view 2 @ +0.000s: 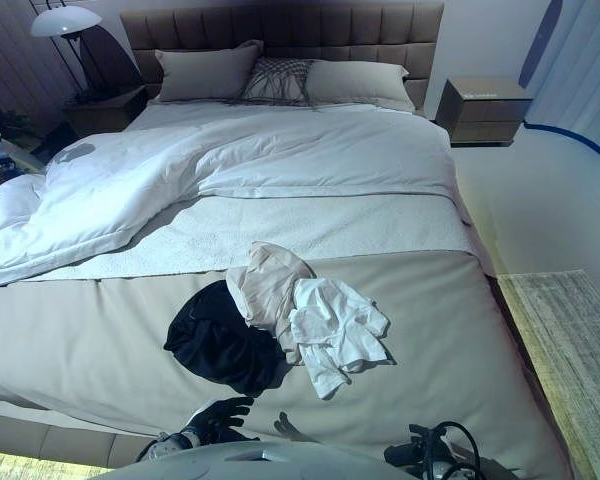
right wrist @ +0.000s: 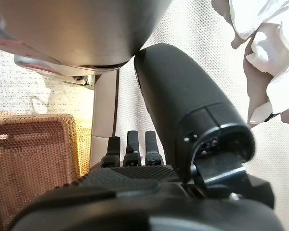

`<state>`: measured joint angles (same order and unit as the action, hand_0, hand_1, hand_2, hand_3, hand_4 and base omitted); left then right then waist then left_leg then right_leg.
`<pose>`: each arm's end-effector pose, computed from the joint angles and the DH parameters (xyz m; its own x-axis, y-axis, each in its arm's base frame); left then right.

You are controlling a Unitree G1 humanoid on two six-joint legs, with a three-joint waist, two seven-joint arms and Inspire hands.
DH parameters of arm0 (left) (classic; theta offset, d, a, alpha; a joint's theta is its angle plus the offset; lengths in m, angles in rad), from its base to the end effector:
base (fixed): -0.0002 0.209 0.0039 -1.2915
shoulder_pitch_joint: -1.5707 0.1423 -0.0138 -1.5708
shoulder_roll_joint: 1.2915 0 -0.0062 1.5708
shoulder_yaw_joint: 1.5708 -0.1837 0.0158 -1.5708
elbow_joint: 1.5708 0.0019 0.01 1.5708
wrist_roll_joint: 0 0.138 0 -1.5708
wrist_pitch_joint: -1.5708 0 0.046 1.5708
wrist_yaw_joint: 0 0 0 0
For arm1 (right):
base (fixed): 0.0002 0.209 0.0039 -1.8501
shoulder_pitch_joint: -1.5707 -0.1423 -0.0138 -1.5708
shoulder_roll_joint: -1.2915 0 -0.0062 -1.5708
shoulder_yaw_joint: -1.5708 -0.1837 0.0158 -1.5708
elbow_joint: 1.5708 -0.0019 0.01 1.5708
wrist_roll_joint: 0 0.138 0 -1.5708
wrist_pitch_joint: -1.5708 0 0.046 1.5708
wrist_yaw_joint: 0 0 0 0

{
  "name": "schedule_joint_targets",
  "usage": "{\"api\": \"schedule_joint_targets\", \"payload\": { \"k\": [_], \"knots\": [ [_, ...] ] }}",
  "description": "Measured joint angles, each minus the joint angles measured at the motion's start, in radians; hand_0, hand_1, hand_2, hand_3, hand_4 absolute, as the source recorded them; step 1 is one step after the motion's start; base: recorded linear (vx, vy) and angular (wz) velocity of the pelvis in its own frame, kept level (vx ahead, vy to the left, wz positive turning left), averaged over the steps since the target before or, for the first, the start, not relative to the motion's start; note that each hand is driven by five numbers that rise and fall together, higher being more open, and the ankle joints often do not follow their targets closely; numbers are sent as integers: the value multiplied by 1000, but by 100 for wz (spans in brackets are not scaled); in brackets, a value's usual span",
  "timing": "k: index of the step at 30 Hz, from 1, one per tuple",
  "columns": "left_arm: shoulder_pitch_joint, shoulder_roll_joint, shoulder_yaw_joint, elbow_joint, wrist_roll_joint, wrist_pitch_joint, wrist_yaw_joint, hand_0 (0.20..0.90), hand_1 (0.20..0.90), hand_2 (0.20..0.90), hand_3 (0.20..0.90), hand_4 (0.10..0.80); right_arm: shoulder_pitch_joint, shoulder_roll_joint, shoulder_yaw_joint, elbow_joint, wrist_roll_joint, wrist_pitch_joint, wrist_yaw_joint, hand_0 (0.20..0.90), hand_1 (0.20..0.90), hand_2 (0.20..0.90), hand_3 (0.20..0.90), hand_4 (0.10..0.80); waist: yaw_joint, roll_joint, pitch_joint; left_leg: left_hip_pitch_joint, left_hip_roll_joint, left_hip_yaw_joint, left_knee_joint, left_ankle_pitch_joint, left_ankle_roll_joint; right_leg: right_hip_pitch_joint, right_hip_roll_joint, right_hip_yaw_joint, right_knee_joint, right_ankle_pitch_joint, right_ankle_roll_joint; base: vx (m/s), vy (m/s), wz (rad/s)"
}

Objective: Pick up the clothes from the bed and place them into the basket

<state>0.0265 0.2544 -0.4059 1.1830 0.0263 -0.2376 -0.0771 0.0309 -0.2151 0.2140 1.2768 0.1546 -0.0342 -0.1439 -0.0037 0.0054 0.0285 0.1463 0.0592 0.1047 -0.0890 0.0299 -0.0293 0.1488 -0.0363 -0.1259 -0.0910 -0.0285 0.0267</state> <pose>0.0735 0.2045 -0.1147 0.4801 -0.0891 -0.8727 0.4551 0.8758 0.1609 0.0524 -0.2138 -0.1215 0.2925 -0.2825 -0.9136 -0.0209 0.9533 -0.3014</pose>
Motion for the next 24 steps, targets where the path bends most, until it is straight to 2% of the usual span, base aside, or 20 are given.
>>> {"api": "schedule_joint_targets", "payload": {
  "k": [6, 24],
  "knots": [
    [0, 1, 9, 0, -24, 0, -21, 900, 900, 900, 900, 800, -2, 0, 0, -7, 0, 9, 0, 900, 900, 900, 900, 800, 1, -1, 4, -1, 0, -1, 0, 0, 0, -1, 0, -1, 0, 0, 0, 0, 0, 0],
    [-2, -5, 22, 3, -28, 34, 54, 900, 900, 900, 900, 800, -1, 3, 29, -7, -2, 0, -41, 900, 900, 900, 900, 800, 4, 1, 14, 1, -2, -18, 0, 0, 0, 12, -2, -23, 0, 0, 0, -1, 0, 3]
  ]
}}
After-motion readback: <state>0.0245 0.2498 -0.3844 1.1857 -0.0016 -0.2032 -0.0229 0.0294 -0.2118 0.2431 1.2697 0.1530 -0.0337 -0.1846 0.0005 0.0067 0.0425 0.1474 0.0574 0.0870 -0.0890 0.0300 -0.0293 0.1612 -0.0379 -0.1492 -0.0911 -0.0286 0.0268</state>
